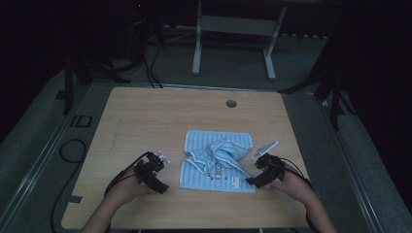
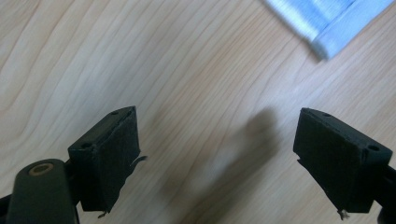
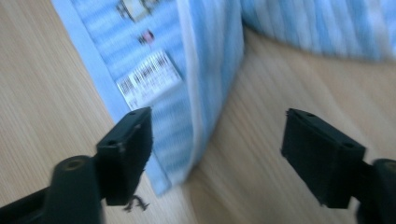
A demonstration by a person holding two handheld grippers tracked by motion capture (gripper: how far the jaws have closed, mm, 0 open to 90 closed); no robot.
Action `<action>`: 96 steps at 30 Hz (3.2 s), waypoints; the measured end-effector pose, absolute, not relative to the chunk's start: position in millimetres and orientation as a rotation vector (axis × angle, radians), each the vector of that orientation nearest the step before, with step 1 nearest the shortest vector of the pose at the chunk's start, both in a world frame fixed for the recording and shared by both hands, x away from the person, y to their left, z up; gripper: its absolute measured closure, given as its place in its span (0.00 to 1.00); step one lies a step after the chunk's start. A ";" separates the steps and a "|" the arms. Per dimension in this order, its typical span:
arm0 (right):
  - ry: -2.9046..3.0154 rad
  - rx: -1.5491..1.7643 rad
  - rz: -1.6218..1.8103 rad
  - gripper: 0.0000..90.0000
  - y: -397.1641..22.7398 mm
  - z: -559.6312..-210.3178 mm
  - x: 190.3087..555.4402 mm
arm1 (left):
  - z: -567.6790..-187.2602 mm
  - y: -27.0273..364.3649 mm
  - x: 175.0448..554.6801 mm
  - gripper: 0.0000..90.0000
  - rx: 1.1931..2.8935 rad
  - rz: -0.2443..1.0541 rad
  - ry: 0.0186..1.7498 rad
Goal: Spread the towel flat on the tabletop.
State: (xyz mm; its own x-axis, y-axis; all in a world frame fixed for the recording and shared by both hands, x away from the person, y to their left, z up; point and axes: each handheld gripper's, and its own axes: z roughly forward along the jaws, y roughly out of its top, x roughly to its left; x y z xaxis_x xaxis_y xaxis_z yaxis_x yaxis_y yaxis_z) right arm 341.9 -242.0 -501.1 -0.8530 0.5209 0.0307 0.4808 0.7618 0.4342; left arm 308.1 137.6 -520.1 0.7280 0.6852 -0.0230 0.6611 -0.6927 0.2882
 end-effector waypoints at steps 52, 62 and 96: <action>2.789 0.592 0.569 0.96 -190.8 -478.1 372.9 | -485.0 24.6 352.3 0.97 2.570 0.165 0.796; 2.733 0.675 0.614 0.96 -229.6 -467.4 363.3 | -475.1 56.0 336.8 0.97 2.535 0.156 0.834; 2.675 1.011 0.656 0.78 -292.4 -499.8 357.4 | -497.1 85.0 406.7 0.59 2.469 0.253 1.125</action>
State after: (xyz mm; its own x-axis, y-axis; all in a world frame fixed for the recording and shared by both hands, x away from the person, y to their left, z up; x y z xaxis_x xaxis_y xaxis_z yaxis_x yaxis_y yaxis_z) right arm 357.4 -292.4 -499.8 -0.7437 0.6676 -0.0355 0.5755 0.6662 0.4743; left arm 406.7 85.0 -497.1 0.6572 0.7537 -0.0060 0.6788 -0.5883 0.4395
